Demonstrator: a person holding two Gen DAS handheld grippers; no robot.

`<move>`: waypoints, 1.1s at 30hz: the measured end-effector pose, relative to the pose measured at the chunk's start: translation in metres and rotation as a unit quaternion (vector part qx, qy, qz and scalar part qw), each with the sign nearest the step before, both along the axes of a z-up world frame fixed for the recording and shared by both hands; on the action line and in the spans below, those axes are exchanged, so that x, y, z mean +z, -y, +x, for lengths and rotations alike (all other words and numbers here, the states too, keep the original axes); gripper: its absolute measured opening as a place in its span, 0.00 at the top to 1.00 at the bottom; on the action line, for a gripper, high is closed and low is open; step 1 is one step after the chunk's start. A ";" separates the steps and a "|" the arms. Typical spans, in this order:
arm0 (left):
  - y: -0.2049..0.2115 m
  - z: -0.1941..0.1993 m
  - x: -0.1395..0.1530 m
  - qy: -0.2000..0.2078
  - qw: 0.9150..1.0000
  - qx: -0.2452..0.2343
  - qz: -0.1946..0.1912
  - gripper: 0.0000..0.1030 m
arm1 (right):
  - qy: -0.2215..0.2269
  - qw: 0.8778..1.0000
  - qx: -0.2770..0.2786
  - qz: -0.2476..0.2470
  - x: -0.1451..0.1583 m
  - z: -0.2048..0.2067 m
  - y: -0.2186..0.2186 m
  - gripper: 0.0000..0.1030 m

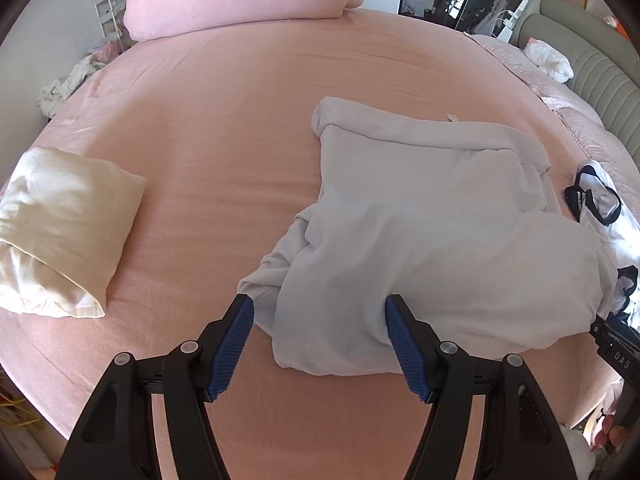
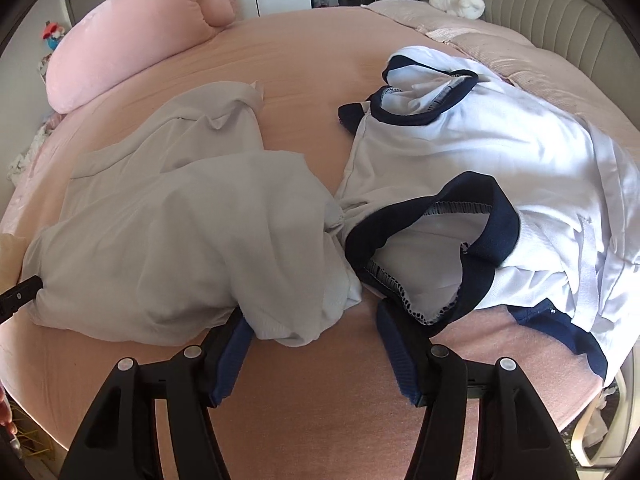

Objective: Fold clothes

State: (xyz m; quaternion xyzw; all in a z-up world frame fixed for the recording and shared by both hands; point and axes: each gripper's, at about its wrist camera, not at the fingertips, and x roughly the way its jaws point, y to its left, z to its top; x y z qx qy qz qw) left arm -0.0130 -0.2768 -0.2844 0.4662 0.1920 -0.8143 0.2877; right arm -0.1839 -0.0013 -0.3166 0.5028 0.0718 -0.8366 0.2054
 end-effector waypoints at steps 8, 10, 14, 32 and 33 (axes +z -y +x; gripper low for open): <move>0.022 0.045 0.008 -0.099 0.977 0.052 0.179 0.36 | 0.094 0.984 -0.038 -0.144 0.018 0.010 -0.034 0.38; 0.026 0.057 0.009 -0.122 0.969 0.068 0.205 0.35 | 0.096 0.982 -0.049 -0.153 0.021 0.016 -0.038 0.38; 0.023 0.071 0.015 -0.134 0.966 0.078 0.208 0.33 | 0.114 0.979 -0.057 -0.159 0.023 0.025 -0.041 0.38; 0.010 0.058 -0.023 -0.186 0.925 0.090 0.320 0.26 | 0.215 0.923 -0.127 -0.294 0.004 0.026 -0.044 0.29; 0.011 0.058 -0.026 -0.192 0.920 0.093 0.330 0.26 | 0.223 0.917 -0.134 -0.301 -0.001 0.025 -0.045 0.29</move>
